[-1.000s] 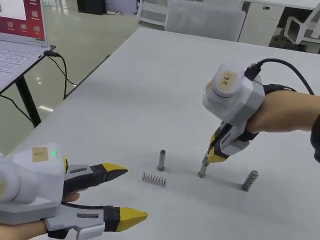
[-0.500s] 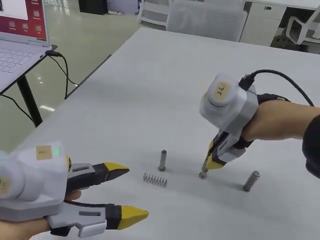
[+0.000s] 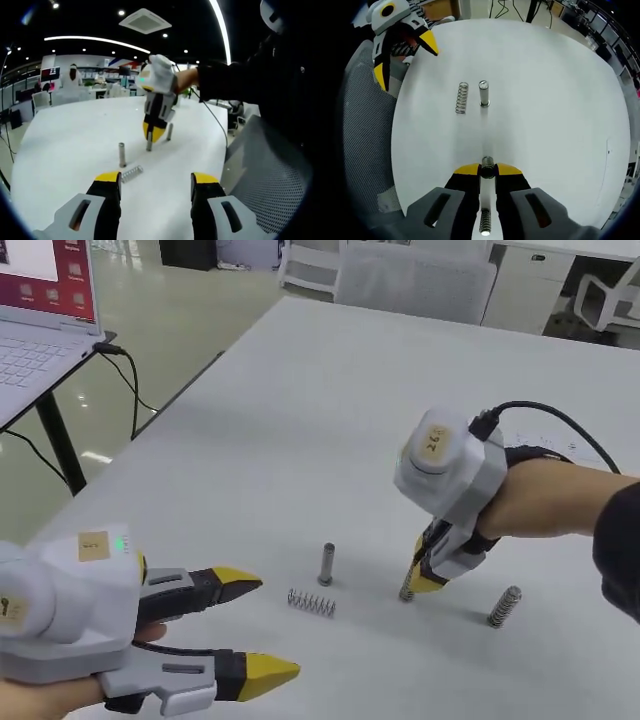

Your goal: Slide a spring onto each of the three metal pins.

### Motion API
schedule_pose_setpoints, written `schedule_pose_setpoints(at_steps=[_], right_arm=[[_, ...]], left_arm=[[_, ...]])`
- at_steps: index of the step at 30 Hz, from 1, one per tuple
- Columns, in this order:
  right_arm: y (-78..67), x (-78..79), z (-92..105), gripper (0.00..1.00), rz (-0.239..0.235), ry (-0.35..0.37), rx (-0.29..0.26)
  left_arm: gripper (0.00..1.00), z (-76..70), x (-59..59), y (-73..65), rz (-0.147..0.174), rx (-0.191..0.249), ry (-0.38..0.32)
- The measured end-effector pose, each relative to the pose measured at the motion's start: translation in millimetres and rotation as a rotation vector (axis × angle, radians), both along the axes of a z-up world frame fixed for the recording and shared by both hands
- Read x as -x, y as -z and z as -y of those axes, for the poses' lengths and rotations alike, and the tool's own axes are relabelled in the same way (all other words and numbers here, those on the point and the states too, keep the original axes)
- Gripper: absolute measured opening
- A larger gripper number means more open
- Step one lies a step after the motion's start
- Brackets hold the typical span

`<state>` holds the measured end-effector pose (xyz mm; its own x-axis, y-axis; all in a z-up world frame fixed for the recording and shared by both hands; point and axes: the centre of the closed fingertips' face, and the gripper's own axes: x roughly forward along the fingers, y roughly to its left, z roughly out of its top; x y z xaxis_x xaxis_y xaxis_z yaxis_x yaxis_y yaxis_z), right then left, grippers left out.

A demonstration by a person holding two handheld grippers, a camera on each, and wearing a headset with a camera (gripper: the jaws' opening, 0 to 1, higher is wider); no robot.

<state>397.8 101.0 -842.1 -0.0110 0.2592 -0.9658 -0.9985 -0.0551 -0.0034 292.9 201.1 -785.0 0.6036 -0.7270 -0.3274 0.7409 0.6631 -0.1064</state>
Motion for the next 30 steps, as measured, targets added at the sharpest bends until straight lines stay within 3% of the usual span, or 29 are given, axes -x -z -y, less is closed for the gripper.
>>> schedule_pose_setpoints(at_steps=[18, 30], right_arm=[[4.1, 1.4, 1.9, 0.11, -0.002, -0.001, -0.008], [1.9, -0.2, 3.9, 0.18, 0.005, 0.017, -0.03]], left_arm=[[0.5, -0.1, -6.6, 1.6, 0.0, -0.011, 0.007], [0.48, 0.0, -19.7, 11.0, -0.012, -0.042, 0.029]])
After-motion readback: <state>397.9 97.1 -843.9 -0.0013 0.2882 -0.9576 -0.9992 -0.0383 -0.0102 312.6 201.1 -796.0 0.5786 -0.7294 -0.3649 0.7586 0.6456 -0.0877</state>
